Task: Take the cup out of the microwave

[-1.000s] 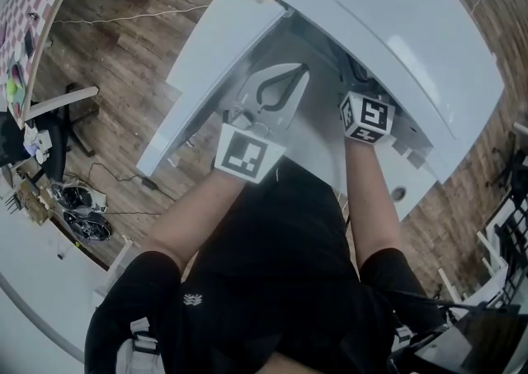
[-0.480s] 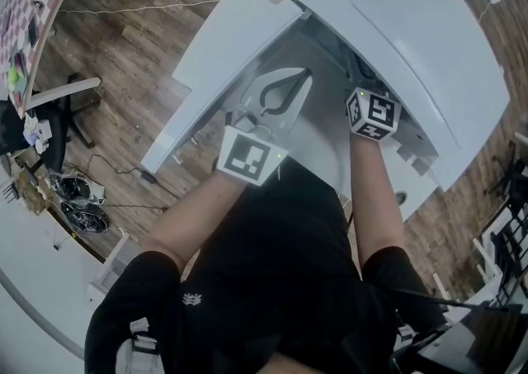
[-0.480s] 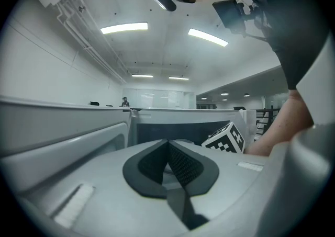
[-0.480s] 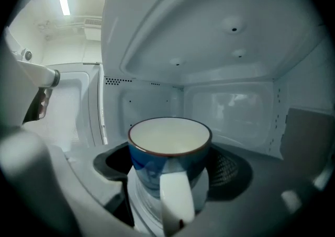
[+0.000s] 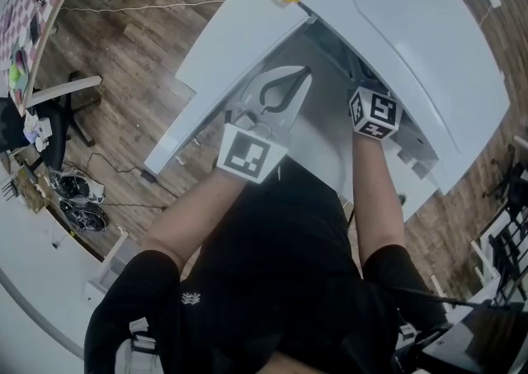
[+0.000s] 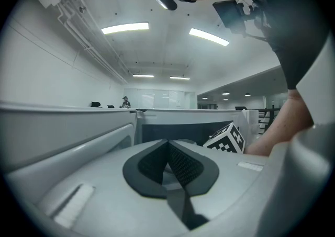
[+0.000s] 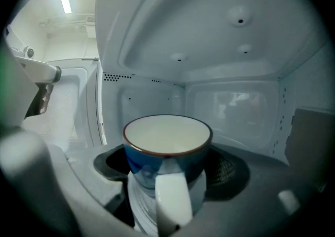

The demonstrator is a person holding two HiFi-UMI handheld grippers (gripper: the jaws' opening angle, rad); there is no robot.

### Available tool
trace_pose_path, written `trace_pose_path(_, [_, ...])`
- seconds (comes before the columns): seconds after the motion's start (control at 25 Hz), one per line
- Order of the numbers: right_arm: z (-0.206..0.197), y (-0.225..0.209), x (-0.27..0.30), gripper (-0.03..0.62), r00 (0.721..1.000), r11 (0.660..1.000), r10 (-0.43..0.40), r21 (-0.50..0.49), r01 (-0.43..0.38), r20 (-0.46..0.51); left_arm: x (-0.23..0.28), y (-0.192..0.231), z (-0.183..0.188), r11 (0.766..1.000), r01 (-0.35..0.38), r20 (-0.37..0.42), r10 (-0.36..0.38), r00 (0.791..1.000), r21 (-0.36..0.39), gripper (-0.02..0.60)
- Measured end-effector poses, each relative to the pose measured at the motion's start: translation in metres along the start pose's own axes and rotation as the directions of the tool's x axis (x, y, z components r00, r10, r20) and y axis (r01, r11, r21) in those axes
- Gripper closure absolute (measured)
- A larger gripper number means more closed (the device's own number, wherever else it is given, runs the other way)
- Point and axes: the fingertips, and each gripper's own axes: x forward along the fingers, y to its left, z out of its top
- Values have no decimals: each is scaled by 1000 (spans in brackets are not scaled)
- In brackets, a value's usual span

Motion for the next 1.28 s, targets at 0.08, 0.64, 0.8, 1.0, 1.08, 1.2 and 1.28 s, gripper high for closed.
trace_pose_path(0.08, [0, 3, 0, 195, 1000, 1000, 14, -5, -14, -1, -1, 1, 0, 1000, 1, -4, -1, 1000, 0, 580])
trace_pose_path(0.64, [8, 16, -10, 197, 1000, 1000, 24, -14, -24, 15, -8, 7, 4, 1000, 3, 6, -3, 1000, 9, 580])
trace_pose_path(0.8, [12, 19, -16, 197, 1000, 1000, 25, -18, -25, 12, -10, 5, 9, 1000, 7, 12, -7, 1000, 3, 581])
trace_pose_path(1.0, [17, 22, -25, 197, 999, 999, 28, -24, -27, 16, -9, 0, 19, 1000, 16, 24, -16, 1000, 19, 581])
trace_pose_path(1.08, [18, 24, -29, 197, 999, 999, 33, -25, -33, 14, -11, -1, 24, 1000, 15, 33, -16, 999, 21, 580])
trace_pose_path(1.2, [19, 28, -37, 197, 999, 999, 43, -14, -43, 6, -15, -4, 30, 999, 16, 43, -17, 999, 28, 581])
trace_pose_path(1.28, [21, 32, -44, 197, 999, 999, 51, -11, -51, 2, -17, -7, 33, 999, 19, 40, -20, 999, 30, 581])
